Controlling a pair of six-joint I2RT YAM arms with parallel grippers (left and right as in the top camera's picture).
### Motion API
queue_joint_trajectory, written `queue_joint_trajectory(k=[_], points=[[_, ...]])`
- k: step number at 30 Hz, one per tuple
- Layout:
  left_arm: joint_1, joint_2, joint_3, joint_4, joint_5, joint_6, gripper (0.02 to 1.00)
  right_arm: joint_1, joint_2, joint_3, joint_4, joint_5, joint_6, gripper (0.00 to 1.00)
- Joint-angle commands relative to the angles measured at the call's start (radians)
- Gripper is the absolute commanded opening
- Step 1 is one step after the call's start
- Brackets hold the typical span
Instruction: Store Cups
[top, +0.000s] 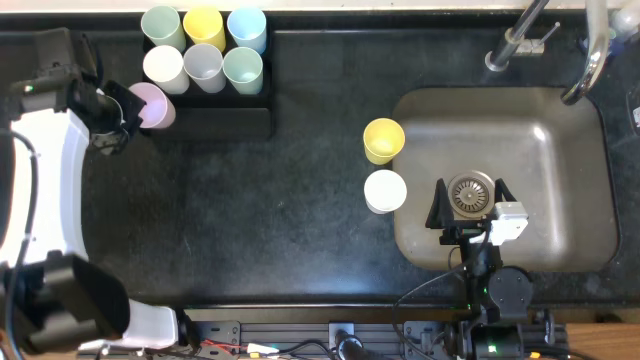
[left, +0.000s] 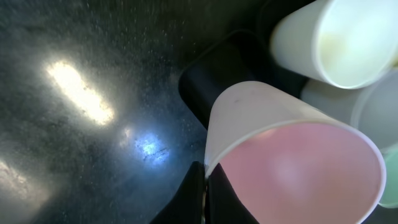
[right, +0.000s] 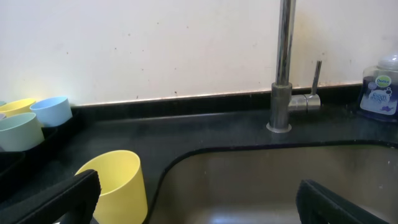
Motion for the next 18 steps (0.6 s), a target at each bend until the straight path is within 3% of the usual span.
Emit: queue_joint_trajectory(k=[1, 18], points=[[0.022, 0.055, -0.007, 0.021, 0.054, 0.003, 0.036, 0.006, -0.008, -0.013, 0.005, -0.004, -0.007, 0.998], [0.029, 0.139, -0.007, 0.060, 0.051, 0.003, 0.036, 0.006, -0.008, -0.013, 0.005, -0.004, -0.006, 0.998]])
